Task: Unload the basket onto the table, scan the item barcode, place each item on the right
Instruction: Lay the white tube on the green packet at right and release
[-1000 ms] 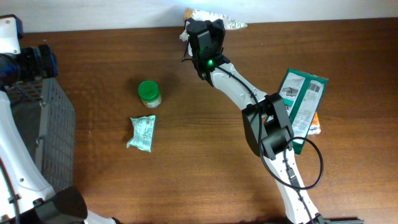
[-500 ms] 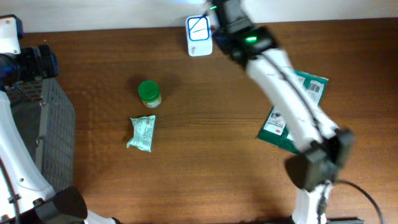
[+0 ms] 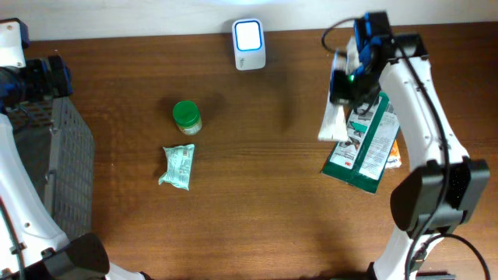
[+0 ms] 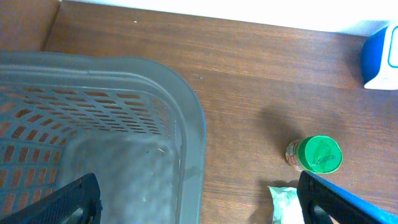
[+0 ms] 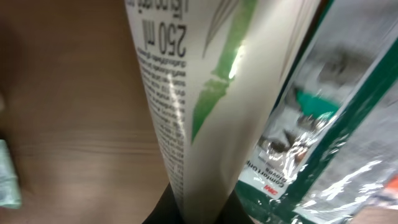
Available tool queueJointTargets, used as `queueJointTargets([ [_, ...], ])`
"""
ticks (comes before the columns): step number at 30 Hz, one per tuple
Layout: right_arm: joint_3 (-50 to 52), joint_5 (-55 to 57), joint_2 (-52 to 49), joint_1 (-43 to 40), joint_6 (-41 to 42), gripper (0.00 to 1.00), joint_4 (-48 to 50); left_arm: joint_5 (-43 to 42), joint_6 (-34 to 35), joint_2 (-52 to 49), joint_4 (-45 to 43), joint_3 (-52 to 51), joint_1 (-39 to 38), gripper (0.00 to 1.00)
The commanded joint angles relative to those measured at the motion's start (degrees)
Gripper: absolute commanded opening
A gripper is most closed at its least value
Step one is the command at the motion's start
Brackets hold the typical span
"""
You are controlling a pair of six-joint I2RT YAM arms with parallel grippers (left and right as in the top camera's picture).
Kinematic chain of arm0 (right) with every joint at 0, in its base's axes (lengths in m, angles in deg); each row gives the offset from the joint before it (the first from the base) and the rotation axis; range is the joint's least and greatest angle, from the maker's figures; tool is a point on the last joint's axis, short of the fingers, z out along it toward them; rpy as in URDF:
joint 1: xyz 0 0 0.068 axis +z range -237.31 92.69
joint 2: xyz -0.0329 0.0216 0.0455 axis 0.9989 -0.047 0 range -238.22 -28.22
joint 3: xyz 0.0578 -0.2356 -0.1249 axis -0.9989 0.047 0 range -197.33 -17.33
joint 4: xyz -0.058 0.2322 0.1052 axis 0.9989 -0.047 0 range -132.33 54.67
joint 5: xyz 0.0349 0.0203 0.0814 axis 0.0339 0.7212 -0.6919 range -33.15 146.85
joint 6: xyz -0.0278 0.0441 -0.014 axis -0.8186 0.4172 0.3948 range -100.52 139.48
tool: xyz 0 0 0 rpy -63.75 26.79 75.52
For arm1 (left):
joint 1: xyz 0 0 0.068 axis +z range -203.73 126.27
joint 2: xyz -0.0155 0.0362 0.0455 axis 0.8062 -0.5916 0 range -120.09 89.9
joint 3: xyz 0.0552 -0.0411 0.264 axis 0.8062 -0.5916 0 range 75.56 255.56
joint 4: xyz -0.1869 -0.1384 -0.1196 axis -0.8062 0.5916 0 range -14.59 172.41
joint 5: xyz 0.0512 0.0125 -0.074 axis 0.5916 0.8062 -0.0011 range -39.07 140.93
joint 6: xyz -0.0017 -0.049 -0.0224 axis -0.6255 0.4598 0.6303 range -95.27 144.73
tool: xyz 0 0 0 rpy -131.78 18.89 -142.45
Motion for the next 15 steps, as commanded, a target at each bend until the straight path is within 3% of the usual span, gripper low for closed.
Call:
queueJointTargets([
  [1,7.0,-3.1,0.1,-1.6,0.8,0.04,4.2,-0.6,0.5,0.0,-0.1,-0.1,0.3,0.99],
  [9,18.1,-2.2,0.1,-4.4,0.6,0.04,11.1,-0.6,0.5,0.0,-0.1,-0.1,0.3,0.99],
  [15,19.1,0.8,0.1,-9.1,0.6,0.06,9.9,-0.6,0.5,0.0,-0.1,-0.1,0.3,0.99],
])
